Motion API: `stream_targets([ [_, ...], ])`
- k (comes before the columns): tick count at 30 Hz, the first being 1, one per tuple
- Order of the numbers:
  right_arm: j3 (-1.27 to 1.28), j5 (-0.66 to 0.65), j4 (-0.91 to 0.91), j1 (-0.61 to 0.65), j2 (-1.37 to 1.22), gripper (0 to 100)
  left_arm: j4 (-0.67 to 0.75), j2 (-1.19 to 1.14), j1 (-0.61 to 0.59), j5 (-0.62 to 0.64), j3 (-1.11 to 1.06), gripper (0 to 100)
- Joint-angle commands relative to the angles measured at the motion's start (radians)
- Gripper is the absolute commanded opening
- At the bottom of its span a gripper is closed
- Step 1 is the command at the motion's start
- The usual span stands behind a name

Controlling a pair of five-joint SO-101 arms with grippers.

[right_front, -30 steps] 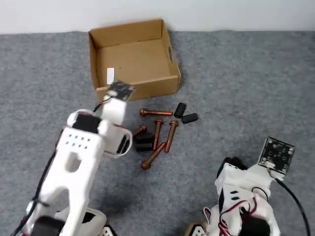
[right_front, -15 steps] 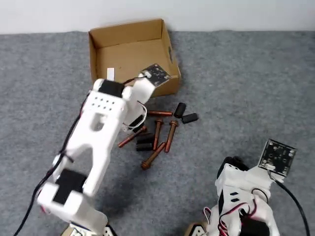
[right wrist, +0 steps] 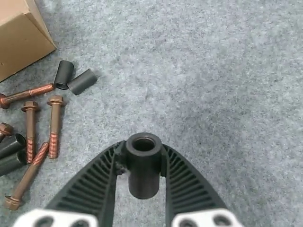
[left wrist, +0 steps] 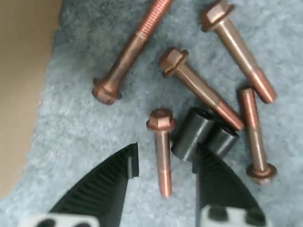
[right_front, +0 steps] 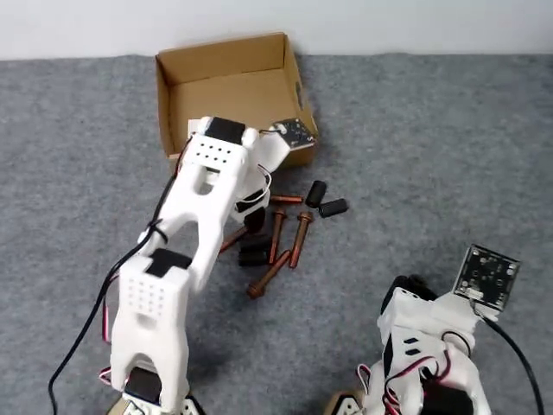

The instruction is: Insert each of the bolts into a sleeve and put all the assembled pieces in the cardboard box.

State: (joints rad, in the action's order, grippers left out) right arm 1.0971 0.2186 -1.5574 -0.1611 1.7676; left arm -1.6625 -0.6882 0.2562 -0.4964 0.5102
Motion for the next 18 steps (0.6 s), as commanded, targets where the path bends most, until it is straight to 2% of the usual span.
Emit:
stream_targets([
  [1, -0.006, 0.002, 0.018, -0.012, 0.002, 0.8, -0.018, -0.048, -0.011, -0.009, 0.091, 20],
  [8, -0.005, 0.002, 0.018, -0.012, 0.002, 0.8, -0.012, -0.158, -0.021, -0.009, 0.157, 19],
  [13, 0.002, 0.002, 0.022, -0.012, 0.002, 0.8, -0.015, -0.233, -0.043, -0.009, 0.176, 14],
  [18, 0.005, 0.002, 0.024, -0.012, 0.002, 0.8, -0.018, -0.255, -0.055, -0.008, 0.174, 14],
])
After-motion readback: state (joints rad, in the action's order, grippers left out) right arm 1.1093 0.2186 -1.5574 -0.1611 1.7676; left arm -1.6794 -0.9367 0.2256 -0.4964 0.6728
